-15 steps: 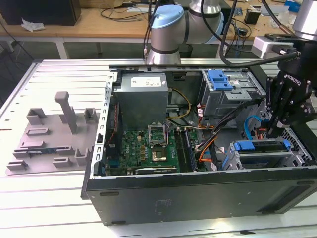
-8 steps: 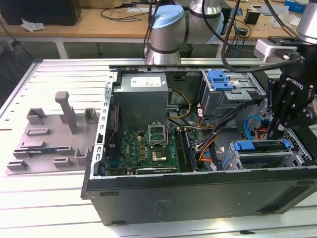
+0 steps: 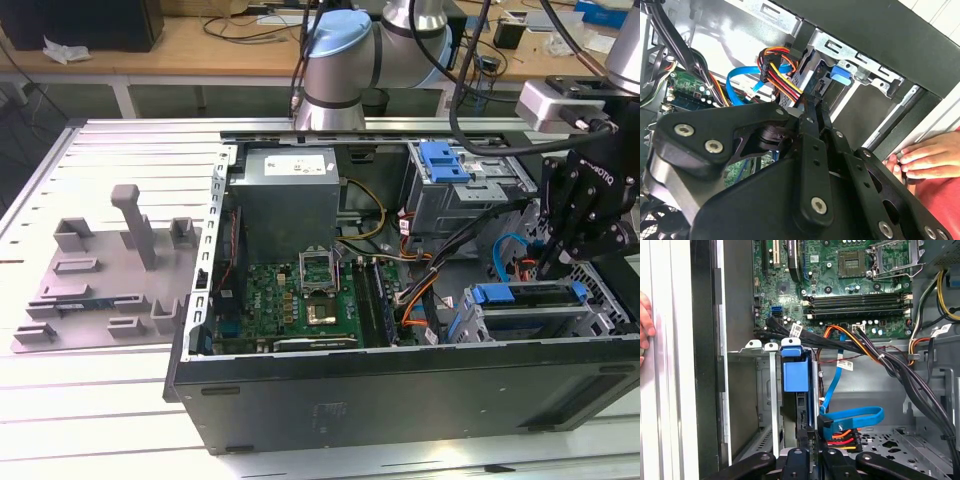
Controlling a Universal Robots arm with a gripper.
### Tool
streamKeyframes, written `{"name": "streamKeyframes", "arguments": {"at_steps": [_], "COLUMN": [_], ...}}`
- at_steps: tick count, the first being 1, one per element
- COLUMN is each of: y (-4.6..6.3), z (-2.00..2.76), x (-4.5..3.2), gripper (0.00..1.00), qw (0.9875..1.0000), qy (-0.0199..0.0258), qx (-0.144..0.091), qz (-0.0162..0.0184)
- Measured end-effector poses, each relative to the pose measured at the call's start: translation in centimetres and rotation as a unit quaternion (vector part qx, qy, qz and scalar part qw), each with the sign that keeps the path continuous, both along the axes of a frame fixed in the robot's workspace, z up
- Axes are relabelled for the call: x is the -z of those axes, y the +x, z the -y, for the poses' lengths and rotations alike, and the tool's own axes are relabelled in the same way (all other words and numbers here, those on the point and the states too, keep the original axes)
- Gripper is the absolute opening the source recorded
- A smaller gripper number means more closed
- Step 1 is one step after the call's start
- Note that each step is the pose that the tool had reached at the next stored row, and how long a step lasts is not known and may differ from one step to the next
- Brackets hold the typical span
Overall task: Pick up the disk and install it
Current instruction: 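Insert the first disk wire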
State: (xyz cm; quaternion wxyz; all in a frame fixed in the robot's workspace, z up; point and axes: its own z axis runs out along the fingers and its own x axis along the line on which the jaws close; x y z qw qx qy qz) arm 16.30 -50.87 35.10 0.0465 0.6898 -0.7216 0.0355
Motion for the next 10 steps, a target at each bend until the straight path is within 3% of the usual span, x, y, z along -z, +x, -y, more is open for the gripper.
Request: {"name": "streamKeyframes", "arguments": {"at_steps": [10], "y": [0.28], "z": [0.00], "x": [0.00], "gripper": [0.16], "qw": [1.0000], "qy": [0.0009], "qx": [0.000], "qz": [0.0000]}}
